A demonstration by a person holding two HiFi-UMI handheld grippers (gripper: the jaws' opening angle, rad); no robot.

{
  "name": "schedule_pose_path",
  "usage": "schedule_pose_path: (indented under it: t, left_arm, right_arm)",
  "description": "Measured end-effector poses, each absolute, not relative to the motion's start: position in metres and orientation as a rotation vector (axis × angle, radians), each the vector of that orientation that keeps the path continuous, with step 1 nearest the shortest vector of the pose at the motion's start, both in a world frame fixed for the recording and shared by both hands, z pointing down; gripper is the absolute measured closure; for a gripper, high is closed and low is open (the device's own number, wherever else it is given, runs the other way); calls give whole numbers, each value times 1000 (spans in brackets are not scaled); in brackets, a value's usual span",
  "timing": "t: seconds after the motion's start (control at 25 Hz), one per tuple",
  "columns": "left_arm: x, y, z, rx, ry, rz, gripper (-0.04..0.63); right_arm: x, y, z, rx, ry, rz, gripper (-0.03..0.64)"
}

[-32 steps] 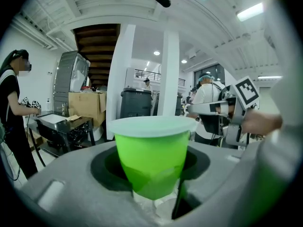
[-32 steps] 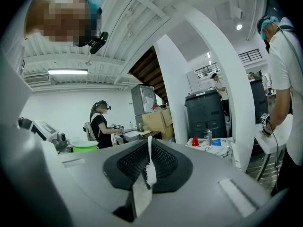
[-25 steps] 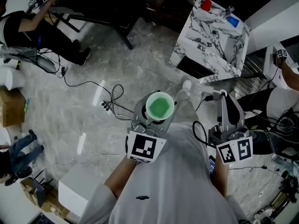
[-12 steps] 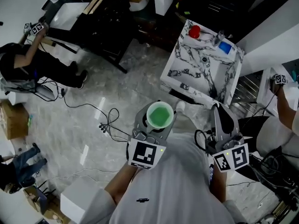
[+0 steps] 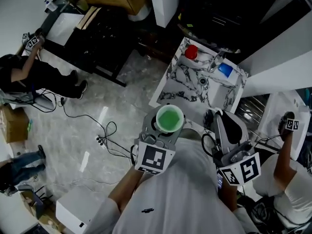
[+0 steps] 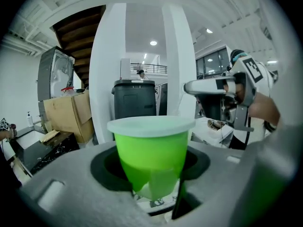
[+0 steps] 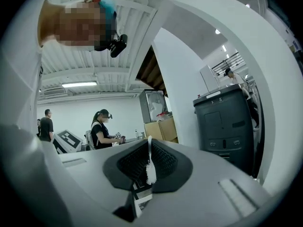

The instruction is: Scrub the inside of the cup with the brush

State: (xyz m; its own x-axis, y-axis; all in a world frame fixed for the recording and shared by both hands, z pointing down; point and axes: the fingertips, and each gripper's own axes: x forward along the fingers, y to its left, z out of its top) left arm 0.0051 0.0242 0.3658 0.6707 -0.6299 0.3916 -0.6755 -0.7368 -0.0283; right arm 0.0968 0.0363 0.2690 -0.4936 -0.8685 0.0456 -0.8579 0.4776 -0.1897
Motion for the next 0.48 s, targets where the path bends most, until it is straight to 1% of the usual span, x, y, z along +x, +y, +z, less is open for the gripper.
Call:
schedule_pose_path:
  t: [0.28, 0.48]
  left_arm:
    - [25, 11, 376, 2731, -1111, 662, 354]
    - [31, 2, 385, 2726, -1117, 692, 354]
  right_arm:
    - [110, 8, 259, -1444, 2658, -310, 592]
    - [109, 6, 249, -1372, 2675, -259, 592]
